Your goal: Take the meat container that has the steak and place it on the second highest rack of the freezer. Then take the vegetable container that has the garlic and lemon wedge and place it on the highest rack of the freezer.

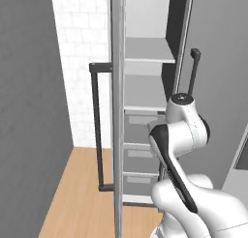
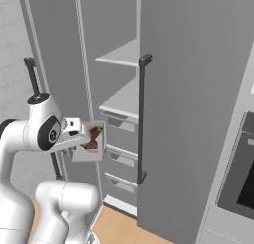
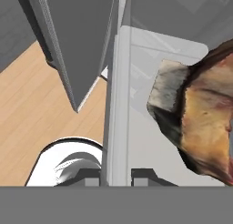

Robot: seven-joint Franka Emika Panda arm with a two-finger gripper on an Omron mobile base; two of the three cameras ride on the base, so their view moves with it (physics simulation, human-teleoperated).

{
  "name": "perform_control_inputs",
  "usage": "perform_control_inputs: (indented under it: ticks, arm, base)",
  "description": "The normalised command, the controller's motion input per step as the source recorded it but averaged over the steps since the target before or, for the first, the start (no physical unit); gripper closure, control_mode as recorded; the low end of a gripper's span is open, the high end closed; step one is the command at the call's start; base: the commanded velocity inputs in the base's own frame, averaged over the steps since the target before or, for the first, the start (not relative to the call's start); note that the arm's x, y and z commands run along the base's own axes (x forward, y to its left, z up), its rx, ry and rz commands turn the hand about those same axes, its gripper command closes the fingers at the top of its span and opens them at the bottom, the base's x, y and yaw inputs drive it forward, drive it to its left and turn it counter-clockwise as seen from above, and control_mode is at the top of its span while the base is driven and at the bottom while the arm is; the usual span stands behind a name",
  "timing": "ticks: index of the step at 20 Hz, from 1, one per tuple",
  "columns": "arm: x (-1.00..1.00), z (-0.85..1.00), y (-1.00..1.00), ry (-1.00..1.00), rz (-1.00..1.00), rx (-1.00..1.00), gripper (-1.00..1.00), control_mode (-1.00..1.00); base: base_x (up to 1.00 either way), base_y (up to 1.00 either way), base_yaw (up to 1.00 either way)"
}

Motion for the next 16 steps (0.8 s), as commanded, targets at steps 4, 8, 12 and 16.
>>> perform_control_inputs:
  ticks: [4,8,12,16]
  arm:
    - [0.0,0.0,0.0,0.0,0.0,0.0,1.0,1.0]
    - [0.0,0.0,0.0,0.0,0.0,0.0,1.0,1.0]
    - [0.0,0.0,0.0,0.0,0.0,0.0,1.0,1.0]
    - [0.0,0.0,0.0,0.0,0.0,0.0,1.0,1.0]
  base:
    - [0.33,-0.26,0.12]
    - [0.19,-0.38,0.17]
    - [0.19,-0.55,0.07]
    - [0.08,-0.45,0.0]
